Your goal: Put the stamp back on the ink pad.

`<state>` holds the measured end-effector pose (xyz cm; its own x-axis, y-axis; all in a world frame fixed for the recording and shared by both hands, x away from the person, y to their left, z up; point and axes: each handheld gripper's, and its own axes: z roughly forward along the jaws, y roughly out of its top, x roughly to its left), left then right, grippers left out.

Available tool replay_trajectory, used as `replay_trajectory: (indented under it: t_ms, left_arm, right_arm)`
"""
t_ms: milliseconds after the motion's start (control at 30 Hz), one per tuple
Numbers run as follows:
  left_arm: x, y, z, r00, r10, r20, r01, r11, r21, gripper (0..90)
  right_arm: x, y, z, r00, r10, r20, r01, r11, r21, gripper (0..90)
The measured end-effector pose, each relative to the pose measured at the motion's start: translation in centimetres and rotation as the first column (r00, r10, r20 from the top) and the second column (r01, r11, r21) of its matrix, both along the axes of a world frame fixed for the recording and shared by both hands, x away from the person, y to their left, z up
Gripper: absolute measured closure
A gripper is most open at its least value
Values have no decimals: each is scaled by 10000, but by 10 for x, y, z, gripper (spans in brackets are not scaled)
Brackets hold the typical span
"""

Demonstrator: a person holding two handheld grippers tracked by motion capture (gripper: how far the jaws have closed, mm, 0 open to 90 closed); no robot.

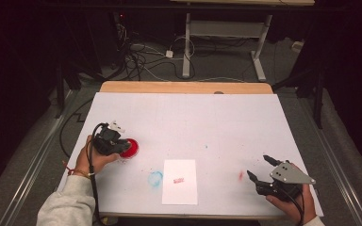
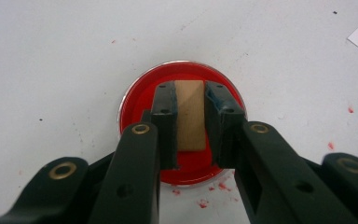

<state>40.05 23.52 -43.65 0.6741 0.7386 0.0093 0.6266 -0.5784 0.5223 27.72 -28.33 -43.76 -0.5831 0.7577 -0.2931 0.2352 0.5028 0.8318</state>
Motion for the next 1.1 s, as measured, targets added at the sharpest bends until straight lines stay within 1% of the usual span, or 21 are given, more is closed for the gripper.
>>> replay_trajectory:
  t_ms: [133,267,433,500,533,567,633,667,733,767,833,867,900,933,1033,1067,1100]
  left_arm:
    - [0,-1,-1,10000,-27,11,27,10000,83,737]
    - [0,0,-1,10000,2,12,-2,10000,16,736]
    - [-2,-1,0,9999,-95,142,93,9999,98,736]
    - [-3,-1,2,9996,-32,275,31,10000,22,735]
    - [-4,-1,3,9993,-86,353,85,10000,21,735]
    - [-5,-1,5,9986,-24,529,28,10000,-75,732]
    - [-8,0,9,9972,9,752,7,9997,-226,731]
    - [-9,0,12,9952,67,974,-38,9995,-303,721]
    - [-12,0,16,9935,31,1139,22,9990,-457,716]
    - [-13,-1,18,9909,87,1340,-30,9991,-427,702]
    - [-16,-1,20,9904,-34,1380,110,9985,-543,701]
    - [-17,-2,22,9879,-6,1550,87,9986,-518,695]
    - [-18,-2,23,9864,15,1643,86,9981,-606,681]
    - [-19,-3,24,9858,-42,1681,155,9977,-659,680]
    - [-21,-5,26,9821,-68,1881,208,9972,-722,641]
    - [-22,-6,28,9792,-108,2024,267,9968,-760,611]
    - [-24,-7,28,9764,-67,2158,252,9962,-829,602]
  right_arm:
    - [0,0,0,10000,-13,20,13,10000,-13,268]
    - [0,0,0,10000,-24,8,24,10000,-1,268]
    - [0,0,1,10000,-38,38,38,10000,2,268]
    - [0,0,1,10000,-40,45,40,10000,20,268]
    - [0,0,1,10000,-44,39,43,10000,22,268]
    - [0,0,1,10000,-34,36,34,10000,18,268]
    - [0,0,1,10000,-31,30,31,10000,30,268]
    - [0,0,1,10000,-40,34,40,10000,39,268]
    - [0,1,1,10000,-11,25,11,10000,45,268]
    - [0,1,1,10000,19,27,-19,10000,28,268]
    - [0,2,0,10000,49,16,-49,10000,27,268]
    - [1,2,0,10000,60,24,-60,10000,22,268]
    - [1,2,0,10000,37,21,-37,10000,12,268]
    - [1,2,0,10000,49,18,-49,10000,20,268]
    - [1,3,1,10000,62,-2,-62,10000,12,268]
    - [1,3,1,10000,79,1,-79,10000,11,268]
    - [1,3,0,10000,79,3,-79,10000,16,268]
